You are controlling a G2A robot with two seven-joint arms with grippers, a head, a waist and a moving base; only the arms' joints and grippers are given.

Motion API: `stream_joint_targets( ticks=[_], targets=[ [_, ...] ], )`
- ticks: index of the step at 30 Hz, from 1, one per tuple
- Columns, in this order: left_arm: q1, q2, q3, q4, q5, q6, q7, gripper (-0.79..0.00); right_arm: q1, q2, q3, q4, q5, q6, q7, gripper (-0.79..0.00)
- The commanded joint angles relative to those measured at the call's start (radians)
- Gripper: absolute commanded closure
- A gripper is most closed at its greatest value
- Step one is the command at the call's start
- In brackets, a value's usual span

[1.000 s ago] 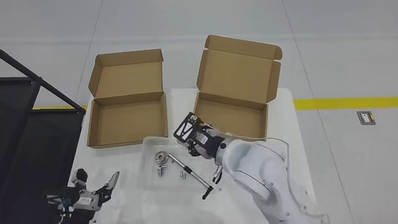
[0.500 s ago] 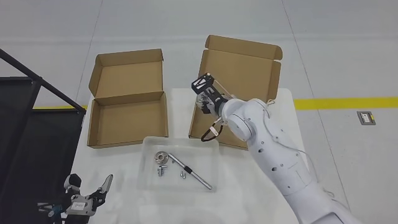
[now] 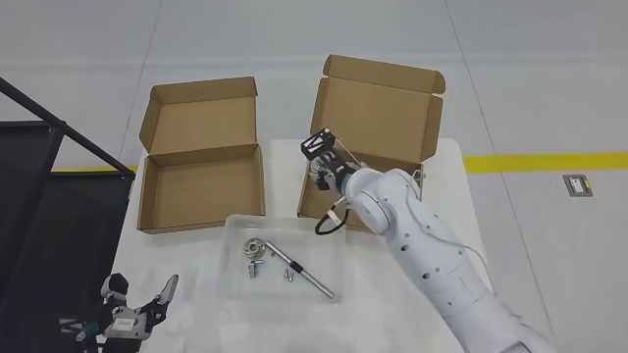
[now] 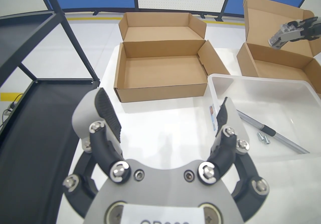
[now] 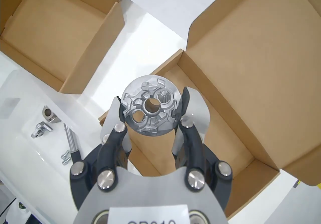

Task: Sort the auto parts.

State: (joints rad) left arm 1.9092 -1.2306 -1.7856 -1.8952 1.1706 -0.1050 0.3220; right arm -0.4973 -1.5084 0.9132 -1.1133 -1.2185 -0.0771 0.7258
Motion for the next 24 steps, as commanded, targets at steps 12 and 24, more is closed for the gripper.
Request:
stream_joint_targets(
  ticks=[12,24],
  targets=[
    [0.000,0.000,0.000,0.000,0.000,0.000,0.000,-0.785,0.145,-0.084,-0.065,0.454,0.100,0.077,-0.148,0.000],
    [0.000,0.000,0.000,0.000,0.000,0.000,0.000,-0.785,0.226,-0.142,-0.071,0.694,0.191,0.033,-0.267,-0.348]
  ],
)
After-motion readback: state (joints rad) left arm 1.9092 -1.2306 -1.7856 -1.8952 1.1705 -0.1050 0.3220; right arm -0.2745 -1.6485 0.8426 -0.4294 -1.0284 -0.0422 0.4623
